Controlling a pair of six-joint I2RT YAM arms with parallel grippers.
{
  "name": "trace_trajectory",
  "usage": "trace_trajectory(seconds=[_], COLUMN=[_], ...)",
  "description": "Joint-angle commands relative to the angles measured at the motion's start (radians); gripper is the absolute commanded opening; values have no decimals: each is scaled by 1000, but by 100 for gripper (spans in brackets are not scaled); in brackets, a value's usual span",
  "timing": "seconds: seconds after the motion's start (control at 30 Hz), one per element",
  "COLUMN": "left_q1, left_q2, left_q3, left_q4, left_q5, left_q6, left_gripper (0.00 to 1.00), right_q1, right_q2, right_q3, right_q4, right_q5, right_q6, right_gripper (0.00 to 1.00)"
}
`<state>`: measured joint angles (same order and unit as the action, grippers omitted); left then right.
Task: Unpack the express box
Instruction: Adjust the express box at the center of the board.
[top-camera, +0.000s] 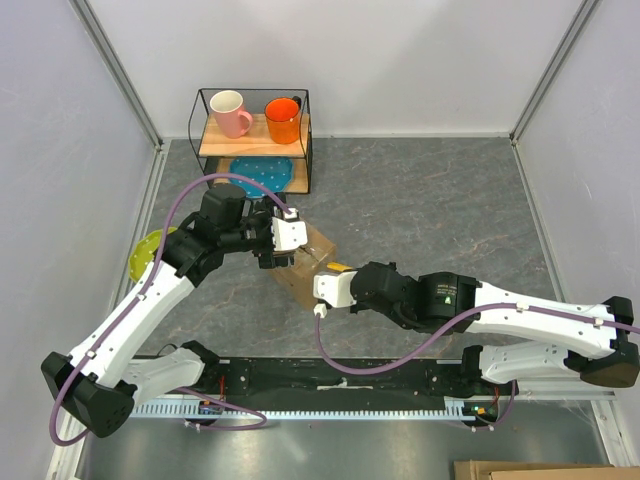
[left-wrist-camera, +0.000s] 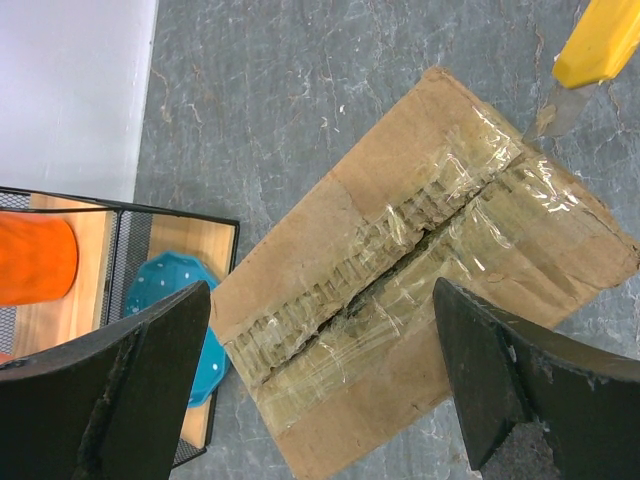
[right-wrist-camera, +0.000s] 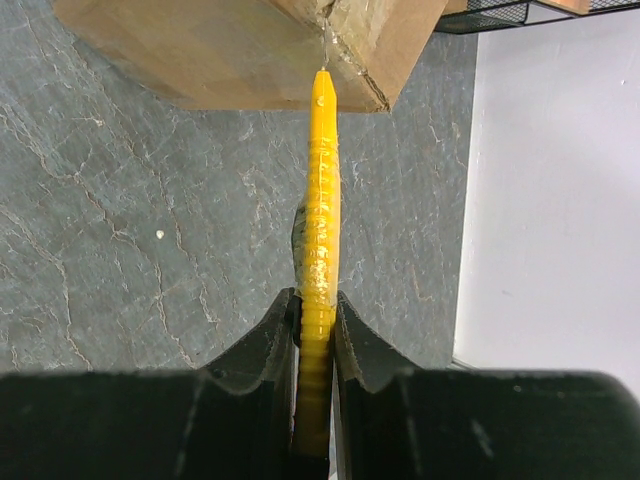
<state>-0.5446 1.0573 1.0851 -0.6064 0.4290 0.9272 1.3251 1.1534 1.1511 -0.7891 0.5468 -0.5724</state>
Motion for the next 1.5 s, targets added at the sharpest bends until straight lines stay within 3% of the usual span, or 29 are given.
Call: trace_trajectory(seconds=[0.0,0.43,0.73,1.47], left_q1=[3,2,-14,-66], left_q2=[-16,-26,4,26], left_q3=[-11,-4,44,-11], left_q4=[0,-23,-125,-254], left_q5=[39,63,126,145], left_q6=[21,32,64,182], left_gripper=[99,99,99,99], right_q1=[3,2,-26,-33], right_q2=[-9,20,61,106], right_q3=[9,2,21,104], right_q4=[7,8,13,62], right_q5=[10,35,10,-45], right_q6=[6,-3,-20,-37], right_gripper=[0,0,0,0])
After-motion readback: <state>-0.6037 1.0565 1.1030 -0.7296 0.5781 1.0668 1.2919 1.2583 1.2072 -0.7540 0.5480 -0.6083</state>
